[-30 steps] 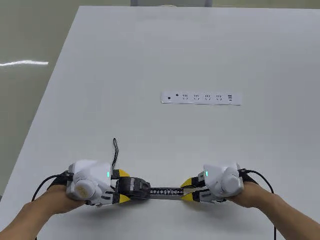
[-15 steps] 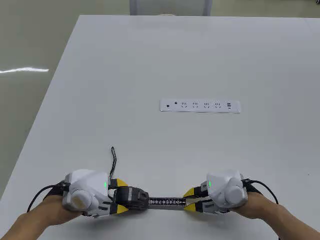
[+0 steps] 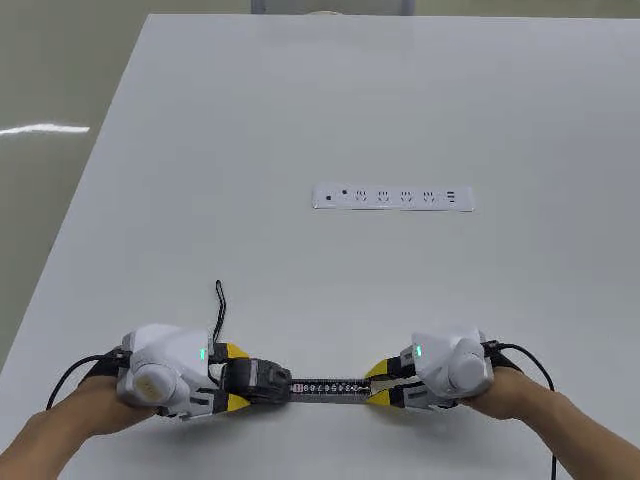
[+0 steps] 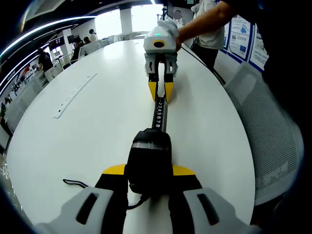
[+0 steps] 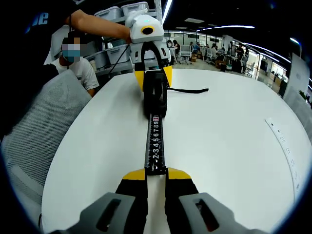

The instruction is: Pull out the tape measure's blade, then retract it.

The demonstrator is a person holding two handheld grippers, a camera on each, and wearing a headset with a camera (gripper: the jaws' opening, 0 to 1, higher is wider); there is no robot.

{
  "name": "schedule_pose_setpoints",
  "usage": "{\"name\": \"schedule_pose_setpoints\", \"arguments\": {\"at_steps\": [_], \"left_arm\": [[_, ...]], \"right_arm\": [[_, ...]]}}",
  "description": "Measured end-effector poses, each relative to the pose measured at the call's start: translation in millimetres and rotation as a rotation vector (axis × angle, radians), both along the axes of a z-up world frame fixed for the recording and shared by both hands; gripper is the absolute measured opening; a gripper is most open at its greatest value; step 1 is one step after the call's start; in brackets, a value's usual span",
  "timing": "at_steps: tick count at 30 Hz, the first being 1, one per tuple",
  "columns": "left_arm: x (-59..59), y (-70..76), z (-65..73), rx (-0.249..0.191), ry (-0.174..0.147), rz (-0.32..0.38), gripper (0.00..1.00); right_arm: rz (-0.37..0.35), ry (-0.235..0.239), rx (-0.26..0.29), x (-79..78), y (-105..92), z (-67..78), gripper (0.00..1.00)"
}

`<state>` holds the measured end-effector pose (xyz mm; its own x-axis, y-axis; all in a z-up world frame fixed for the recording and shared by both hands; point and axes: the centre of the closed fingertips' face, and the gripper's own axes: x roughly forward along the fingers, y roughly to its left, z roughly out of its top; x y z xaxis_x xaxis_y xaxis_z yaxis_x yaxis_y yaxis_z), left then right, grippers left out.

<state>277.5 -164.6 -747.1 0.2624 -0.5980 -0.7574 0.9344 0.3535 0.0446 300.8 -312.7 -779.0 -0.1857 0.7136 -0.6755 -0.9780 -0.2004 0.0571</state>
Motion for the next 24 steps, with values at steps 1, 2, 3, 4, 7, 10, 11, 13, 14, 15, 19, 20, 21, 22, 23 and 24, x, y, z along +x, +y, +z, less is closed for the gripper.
{"name": "schedule_pose_setpoints", "arguments": {"at_steps": [1, 2, 3, 4, 7, 10, 11, 13, 14, 15, 19, 20, 21, 22, 23, 24], "left_arm": [[-0.1, 0.0, 0.0, 0.000, 0.001, 0.000, 0.27], [0.0, 0.1, 0.0, 0.000, 0.001, 0.000, 0.27], [-0.1, -0.1, 0.1, 0.000, 0.001, 0.000, 0.27], [-0.1, -0.2, 0.1, 0.001, 0.001, -0.001, 0.27], [-0.3, -0.3, 0.1, 0.002, 0.002, -0.002, 0.27], [-0.4, -0.1, 0.0, 0.001, 0.003, -0.001, 0.27], [-0.3, -0.1, 0.1, 0.001, 0.003, -0.001, 0.27], [0.1, -0.1, 0.1, -0.001, 0.005, 0.000, 0.27], [0.1, -0.1, 0.1, -0.001, 0.005, 0.000, 0.27], [0.2, -0.4, 0.2, 0.001, 0.005, -0.001, 0.27], [0.2, 0.0, 0.5, 0.001, 0.006, 0.000, 0.27], [0.2, 0.2, 0.6, 0.001, 0.006, 0.001, 0.27], [0.2, 0.1, 0.7, 0.000, 0.006, 0.001, 0.27], [0.1, 0.1, 0.8, 0.000, 0.007, 0.001, 0.27], [0.3, 0.2, 0.8, 0.000, 0.007, 0.001, 0.27], [0.4, 0.3, 0.8, 0.001, 0.007, 0.001, 0.27]], "right_arm": [[-0.001, 0.001, 0.000, -0.1, -0.7, 0.1, 0.09], [-0.001, -0.001, 0.000, 0.3, -1.3, -0.1, 0.09], [-0.003, 0.000, -0.002, 0.5, -2.4, -0.4, 0.09], [-0.003, -0.002, -0.002, 0.6, -3.0, -0.4, 0.09], [-0.003, -0.002, -0.004, 0.6, -4.8, -0.8, 0.09], [-0.002, -0.003, -0.004, 0.9, -6.4, -0.3, 0.09], [-0.003, -0.002, -0.004, 1.2, -6.8, -0.2, 0.09], [-0.005, -0.002, -0.003, 1.8, -7.7, -0.2, 0.09], [-0.005, -0.001, -0.003, 2.0, -8.1, -0.5, 0.09], [-0.006, 0.000, -0.004, 2.1, -8.5, -0.9, 0.09], [-0.007, 0.003, 0.001, 2.4, -8.5, 0.2, 0.09], [-0.007, 0.002, 0.003, 2.8, -8.6, 0.3, 0.09], [-0.007, 0.004, 0.003, 2.9, -8.6, 0.5, 0.09], [-0.006, 0.003, 0.004, 2.7, -8.3, 0.7, 0.09], [-0.006, 0.003, 0.004, 2.6, -8.2, 1.0, 0.09], [-0.006, 0.003, 0.005, 2.6, -8.1, 1.1, 0.09]]}}
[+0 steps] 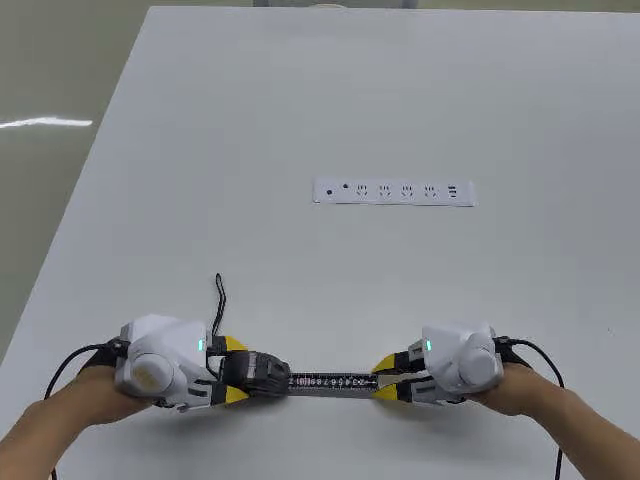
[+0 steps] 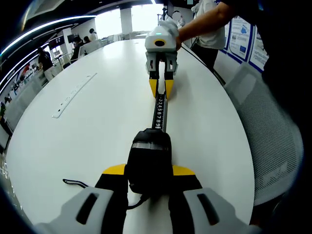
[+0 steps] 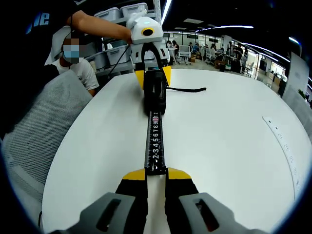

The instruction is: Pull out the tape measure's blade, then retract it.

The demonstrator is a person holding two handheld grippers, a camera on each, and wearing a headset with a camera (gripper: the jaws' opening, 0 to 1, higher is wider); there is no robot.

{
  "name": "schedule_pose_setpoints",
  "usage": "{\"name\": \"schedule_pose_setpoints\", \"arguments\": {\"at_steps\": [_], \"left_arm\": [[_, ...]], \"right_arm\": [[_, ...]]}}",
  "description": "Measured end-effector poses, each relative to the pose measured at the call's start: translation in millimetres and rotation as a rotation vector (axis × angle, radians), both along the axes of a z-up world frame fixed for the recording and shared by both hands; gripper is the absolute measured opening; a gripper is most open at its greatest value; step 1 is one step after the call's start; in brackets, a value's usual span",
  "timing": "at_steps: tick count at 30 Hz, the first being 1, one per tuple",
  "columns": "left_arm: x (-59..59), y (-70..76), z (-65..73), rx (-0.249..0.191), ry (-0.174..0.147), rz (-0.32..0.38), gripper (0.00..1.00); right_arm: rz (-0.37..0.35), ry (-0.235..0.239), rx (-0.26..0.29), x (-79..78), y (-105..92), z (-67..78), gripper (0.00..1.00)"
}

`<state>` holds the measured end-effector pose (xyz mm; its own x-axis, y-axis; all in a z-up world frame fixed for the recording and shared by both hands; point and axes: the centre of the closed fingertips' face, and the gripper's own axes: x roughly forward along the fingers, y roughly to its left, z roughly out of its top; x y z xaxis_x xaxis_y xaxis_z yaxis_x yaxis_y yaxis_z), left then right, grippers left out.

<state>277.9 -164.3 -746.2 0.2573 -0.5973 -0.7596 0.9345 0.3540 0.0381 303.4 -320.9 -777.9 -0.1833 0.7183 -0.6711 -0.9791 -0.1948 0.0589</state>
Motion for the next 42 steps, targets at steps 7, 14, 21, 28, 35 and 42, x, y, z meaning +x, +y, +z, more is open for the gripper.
{"name": "schedule_pose_setpoints", "arguments": {"at_steps": [7, 14, 21, 28, 35, 42], "left_arm": [[1.0, -0.3, -0.4, 0.001, 0.000, 0.000, 0.27], [0.9, -1.6, -0.6, 0.006, -0.001, -0.001, 0.27], [0.8, -1.7, -0.8, 0.007, 0.000, -0.001, 0.27], [1.0, -1.6, -0.5, 0.004, 0.004, 0.002, 0.27], [0.8, -2.2, -0.3, 0.005, 0.006, -0.002, 0.27], [1.3, -1.8, -0.5, 0.006, 0.008, 0.000, 0.27]], "right_arm": [[-0.003, -0.002, -0.006, 1.3, -6.1, -1.3, 0.09], [-0.008, -0.004, -0.013, 3.0, -14.4, -2.1, 0.09], [-0.010, -0.012, -0.024, 4.2, -20.1, -3.1, 0.09], [-0.021, -0.006, -0.028, 6.0, -26.1, -3.0, 0.09], [-0.021, -0.007, -0.036, 6.4, -31.9, -3.8, 0.09], [-0.028, -0.006, -0.039, 8.3, -35.3, -3.2, 0.09]]}}
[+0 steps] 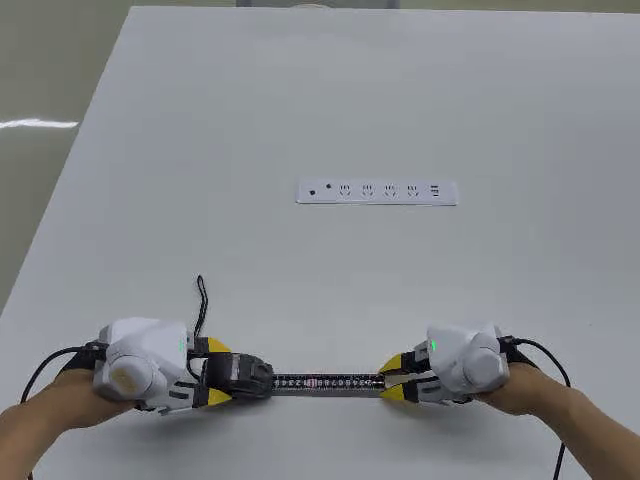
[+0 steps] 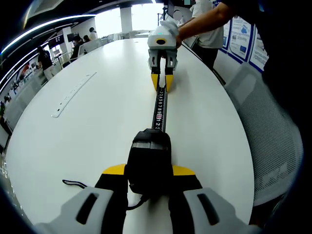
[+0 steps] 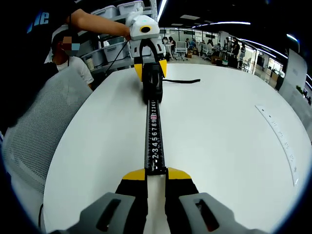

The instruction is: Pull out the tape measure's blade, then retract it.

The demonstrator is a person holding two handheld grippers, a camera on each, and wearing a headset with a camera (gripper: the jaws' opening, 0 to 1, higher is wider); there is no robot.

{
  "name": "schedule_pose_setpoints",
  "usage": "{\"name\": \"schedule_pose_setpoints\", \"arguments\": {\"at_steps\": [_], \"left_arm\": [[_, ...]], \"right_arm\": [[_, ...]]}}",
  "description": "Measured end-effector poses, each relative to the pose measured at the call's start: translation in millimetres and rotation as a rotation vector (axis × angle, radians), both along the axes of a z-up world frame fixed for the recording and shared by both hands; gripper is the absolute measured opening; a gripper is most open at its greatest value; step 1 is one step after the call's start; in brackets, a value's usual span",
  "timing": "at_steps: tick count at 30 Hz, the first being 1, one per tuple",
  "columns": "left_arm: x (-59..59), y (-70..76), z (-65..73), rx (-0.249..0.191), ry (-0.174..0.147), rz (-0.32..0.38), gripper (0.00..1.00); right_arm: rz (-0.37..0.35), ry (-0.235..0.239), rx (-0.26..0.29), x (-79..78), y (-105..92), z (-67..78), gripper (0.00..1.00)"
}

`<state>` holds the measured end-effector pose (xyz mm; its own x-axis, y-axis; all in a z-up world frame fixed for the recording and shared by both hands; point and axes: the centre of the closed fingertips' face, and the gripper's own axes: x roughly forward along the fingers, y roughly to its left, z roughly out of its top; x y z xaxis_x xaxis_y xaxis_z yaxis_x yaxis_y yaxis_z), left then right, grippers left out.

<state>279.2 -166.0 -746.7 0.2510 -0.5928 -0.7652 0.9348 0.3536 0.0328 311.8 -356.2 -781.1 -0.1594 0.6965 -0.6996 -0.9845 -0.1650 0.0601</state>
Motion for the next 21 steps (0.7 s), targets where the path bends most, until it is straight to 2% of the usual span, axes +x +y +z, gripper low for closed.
{"name": "schedule_pose_setpoints", "arguments": {"at_steps": [21], "left_arm": [[-0.4, 0.0, -0.5, -0.002, -0.002, 0.001, 0.27]], "right_arm": [[-0.025, -0.004, -0.018, 3.4, -13.9, -0.2, 0.09]]}}
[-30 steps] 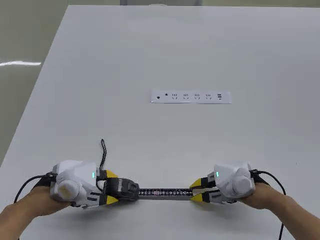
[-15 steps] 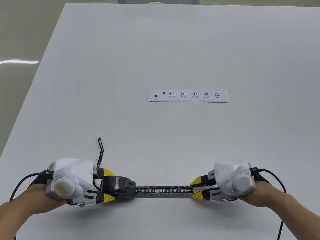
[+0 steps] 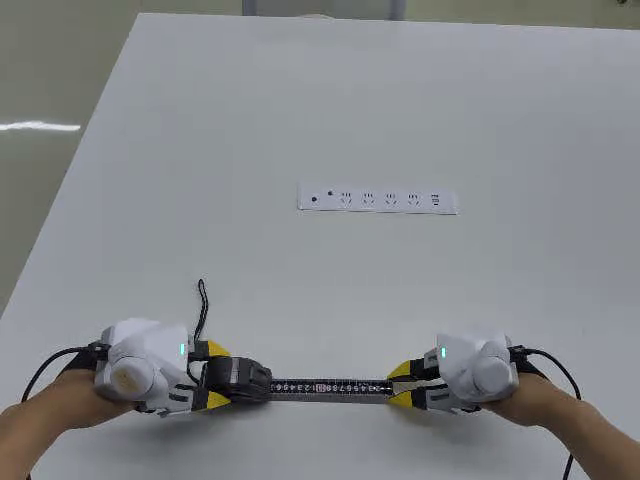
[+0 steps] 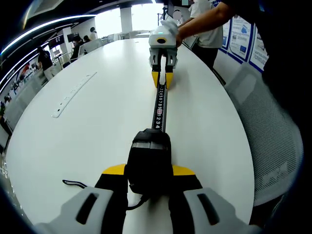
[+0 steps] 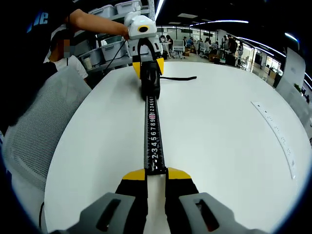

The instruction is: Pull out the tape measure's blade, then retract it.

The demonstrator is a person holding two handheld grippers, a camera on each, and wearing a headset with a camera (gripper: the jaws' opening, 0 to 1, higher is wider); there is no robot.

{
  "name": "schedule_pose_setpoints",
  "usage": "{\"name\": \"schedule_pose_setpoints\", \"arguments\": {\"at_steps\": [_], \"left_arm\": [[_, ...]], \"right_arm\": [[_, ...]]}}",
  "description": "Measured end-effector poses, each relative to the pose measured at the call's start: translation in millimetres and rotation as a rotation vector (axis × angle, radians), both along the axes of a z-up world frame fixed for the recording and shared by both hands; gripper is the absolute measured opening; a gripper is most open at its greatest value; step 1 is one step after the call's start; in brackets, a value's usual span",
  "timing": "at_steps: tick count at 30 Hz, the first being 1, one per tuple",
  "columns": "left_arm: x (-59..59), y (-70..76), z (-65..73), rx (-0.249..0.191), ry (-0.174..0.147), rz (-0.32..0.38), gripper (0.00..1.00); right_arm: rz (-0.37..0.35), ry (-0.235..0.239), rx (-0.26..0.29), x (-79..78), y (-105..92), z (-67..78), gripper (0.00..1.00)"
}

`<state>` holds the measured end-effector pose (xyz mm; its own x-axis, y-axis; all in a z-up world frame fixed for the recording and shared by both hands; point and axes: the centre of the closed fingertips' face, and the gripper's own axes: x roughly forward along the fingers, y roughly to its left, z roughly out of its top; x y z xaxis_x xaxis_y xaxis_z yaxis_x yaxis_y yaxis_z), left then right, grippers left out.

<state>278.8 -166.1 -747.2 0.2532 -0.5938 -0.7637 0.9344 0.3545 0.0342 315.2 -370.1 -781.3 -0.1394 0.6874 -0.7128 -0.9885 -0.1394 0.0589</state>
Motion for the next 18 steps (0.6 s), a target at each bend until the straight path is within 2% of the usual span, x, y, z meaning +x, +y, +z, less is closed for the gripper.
{"name": "schedule_pose_setpoints", "arguments": {"at_steps": [18], "left_arm": [[0.3, -0.8, 0.3, -0.001, 0.001, 0.002, 0.27]], "right_arm": [[-0.025, -0.013, -0.011, 3.7, -11.3, -0.9, 0.09]]}}
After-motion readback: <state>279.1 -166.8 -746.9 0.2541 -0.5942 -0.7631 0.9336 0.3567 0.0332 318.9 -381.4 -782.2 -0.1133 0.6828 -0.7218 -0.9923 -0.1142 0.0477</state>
